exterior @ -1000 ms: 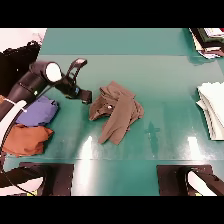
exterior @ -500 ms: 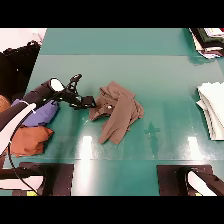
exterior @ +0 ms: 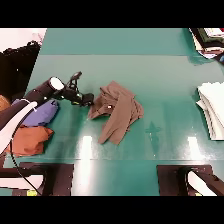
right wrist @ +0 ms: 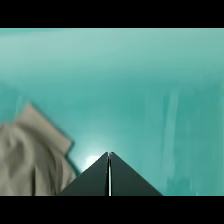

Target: Fold the shirts.

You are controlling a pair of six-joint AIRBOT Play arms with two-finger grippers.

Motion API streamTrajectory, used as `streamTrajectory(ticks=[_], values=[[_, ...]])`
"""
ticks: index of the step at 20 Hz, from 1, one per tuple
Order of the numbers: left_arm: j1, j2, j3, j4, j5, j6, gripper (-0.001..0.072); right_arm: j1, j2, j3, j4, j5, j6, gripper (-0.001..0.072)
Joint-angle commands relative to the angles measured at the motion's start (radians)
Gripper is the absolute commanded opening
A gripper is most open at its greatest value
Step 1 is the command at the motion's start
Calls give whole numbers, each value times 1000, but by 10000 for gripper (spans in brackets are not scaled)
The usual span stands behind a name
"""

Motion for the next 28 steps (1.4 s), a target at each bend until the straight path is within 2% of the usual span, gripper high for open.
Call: streamTrajectory(ticks=[1,2,3,4,8,12,19,21,22,23,25,28], values=[[17,30,102,55,-23,10,35,12,0,-188,0,37,0,18],[17,35,138,64,-31,11,36,30,-1,-280,5,27,0,115],[17,39,163,65,-36,11,35,55,-4,-365,16,8,0,285],[17,39,182,65,-39,11,35,88,-18,-449,50,-11,-6,359],[17,38,187,87,-52,11,36,259,-150,-642,278,-135,-130,363],[17,38,187,107,-71,11,36,425,-316,-631,476,-268,-240,366],[17,38,187,110,-71,11,36,540,-551,-425,504,-291,-253,365],[17,38,187,110,-71,11,36,549,-591,-390,504,-291,-253,360],[17,38,187,110,-71,11,36,549,-605,-378,502,-289,-253,248],[17,38,187,110,-72,11,35,548,-613,-370,496,-287,-253,35],[17,47,193,119,-79,11,35,539,-604,-353,448,-283,-253,13],[17,128,261,240,-80,9,35,465,-510,-278,285,-227,-230,12]])
